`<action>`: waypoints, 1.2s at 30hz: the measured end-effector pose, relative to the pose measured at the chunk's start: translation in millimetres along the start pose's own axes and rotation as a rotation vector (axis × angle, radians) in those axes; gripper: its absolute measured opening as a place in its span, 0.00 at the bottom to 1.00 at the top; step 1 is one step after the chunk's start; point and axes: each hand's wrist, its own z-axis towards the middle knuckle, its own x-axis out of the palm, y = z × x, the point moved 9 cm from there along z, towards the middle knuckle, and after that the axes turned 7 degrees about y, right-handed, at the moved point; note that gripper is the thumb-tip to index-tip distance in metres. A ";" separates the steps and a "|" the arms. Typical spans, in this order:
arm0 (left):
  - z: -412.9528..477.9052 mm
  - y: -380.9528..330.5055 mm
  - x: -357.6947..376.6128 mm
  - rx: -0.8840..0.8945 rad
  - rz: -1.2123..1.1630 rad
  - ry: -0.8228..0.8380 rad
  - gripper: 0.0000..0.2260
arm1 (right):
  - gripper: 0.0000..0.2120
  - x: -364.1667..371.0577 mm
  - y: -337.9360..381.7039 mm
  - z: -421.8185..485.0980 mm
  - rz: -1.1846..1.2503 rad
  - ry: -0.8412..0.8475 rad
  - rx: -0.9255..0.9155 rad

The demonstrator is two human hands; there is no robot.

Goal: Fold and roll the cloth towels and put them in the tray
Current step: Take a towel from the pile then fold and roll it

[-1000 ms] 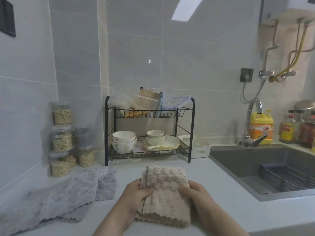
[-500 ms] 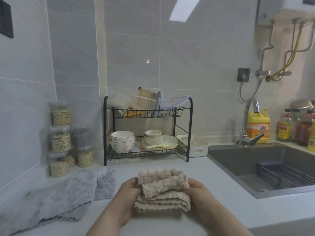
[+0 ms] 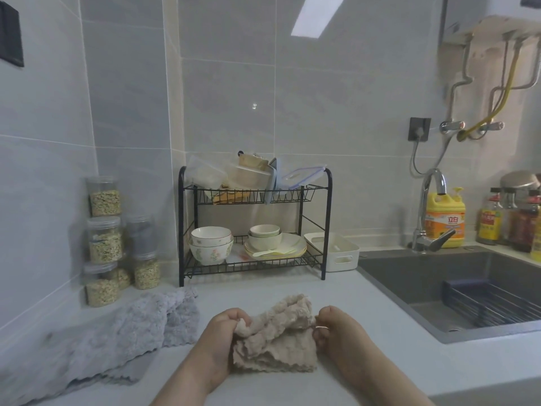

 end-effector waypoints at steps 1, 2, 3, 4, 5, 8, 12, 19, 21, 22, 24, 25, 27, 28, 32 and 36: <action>0.1 -0.7 -1.3 0.013 0.031 -0.014 0.17 | 0.07 -2.2 -1.0 1.6 -0.044 -0.033 -0.013; 0.4 -1.5 -1.8 0.030 0.059 -0.021 0.16 | 0.14 -3.9 -1.5 3.7 -0.110 -0.051 -0.028; -0.4 -2.5 -2.0 0.042 0.083 -0.033 0.14 | 0.22 -5.8 -2.2 4.2 -0.183 -0.073 -0.034; -2.0 -4.4 -0.3 0.059 0.103 -0.037 0.10 | 0.30 -13.5 -8.8 12.0 -0.254 -0.068 -0.031; -3.5 -6.6 0.7 0.077 0.131 -0.046 0.07 | 0.35 -13.3 -9.7 11.7 -0.334 -0.062 -0.026; -6.6 -12.9 6.0 0.159 0.260 -0.054 0.08 | 0.24 13.7 11.1 -7.5 -0.579 -0.033 -0.079; -9.6 -9.9 0.7 0.132 0.180 -0.079 0.04 | 0.21 22.1 10.3 -8.4 -0.771 0.002 -0.104; -8.0 -15.0 4.3 0.261 0.417 -0.104 0.08 | 0.17 13.6 13.1 -9.9 -0.671 -0.088 -0.092; -8.7 -14.7 0.9 0.272 0.443 -0.145 0.09 | 0.17 17.3 12.6 -11.5 -0.823 -0.070 -0.086; -7.7 -13.1 -0.3 0.260 0.435 -0.137 0.15 | 0.18 18.5 12.2 -11.8 -0.893 -0.070 -0.070; -5.6 -7.3 0.8 0.178 0.427 -0.097 0.28 | 0.24 18.5 13.9 -12.4 -0.946 -0.068 -0.063; -6.2 -6.2 3.6 0.147 0.451 -0.075 0.28 | 0.25 16.9 14.8 -13.1 -0.927 -0.062 -0.061; -6.9 -6.6 12.1 0.139 0.534 -0.019 0.22 | 0.26 8.4 17.2 -13.4 -0.775 -0.066 -0.053; -7.2 -6.6 16.5 0.145 0.546 0.005 0.18 | 0.26 3.2 17.3 -12.8 -0.672 -0.073 -0.047; -8.3 -9.0 12.5 0.151 0.422 -0.013 0.12 | 0.21 2.8 14.1 -11.1 -0.545 -0.049 -0.065; -10.4 -12.0 3.6 0.185 0.348 -0.067 0.12 | 0.18 9.0 13.9 -15.5 -0.553 -0.025 -0.082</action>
